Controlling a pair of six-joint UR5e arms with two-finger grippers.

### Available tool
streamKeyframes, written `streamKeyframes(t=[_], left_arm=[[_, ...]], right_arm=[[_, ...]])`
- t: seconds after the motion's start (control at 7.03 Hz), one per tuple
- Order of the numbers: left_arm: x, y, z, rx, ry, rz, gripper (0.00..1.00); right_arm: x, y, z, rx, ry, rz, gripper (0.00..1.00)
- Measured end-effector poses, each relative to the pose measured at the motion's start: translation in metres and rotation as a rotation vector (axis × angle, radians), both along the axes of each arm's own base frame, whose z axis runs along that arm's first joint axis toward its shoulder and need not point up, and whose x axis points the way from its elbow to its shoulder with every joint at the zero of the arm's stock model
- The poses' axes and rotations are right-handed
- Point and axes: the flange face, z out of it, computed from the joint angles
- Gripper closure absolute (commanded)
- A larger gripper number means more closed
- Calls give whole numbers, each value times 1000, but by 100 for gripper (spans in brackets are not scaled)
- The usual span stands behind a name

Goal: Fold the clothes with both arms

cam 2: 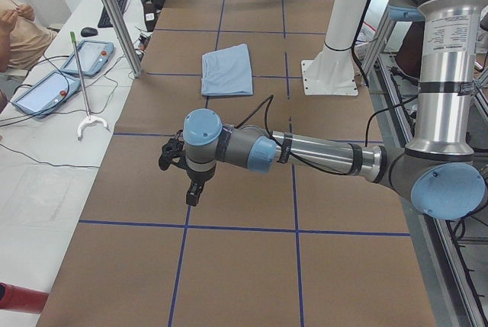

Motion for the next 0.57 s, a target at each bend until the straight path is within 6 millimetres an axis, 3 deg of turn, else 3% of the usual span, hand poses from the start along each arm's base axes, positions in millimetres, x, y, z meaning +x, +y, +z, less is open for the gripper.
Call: streamKeyframes(t=[0.28, 0.57], left_arm=[[0, 27, -13, 24, 5, 1, 0], [-1, 38, -25, 45, 6, 1, 0]], right_arm=[[-3, 8, 7, -10, 2, -5, 0], [-3, 19, 8, -13, 2, -6, 0]])
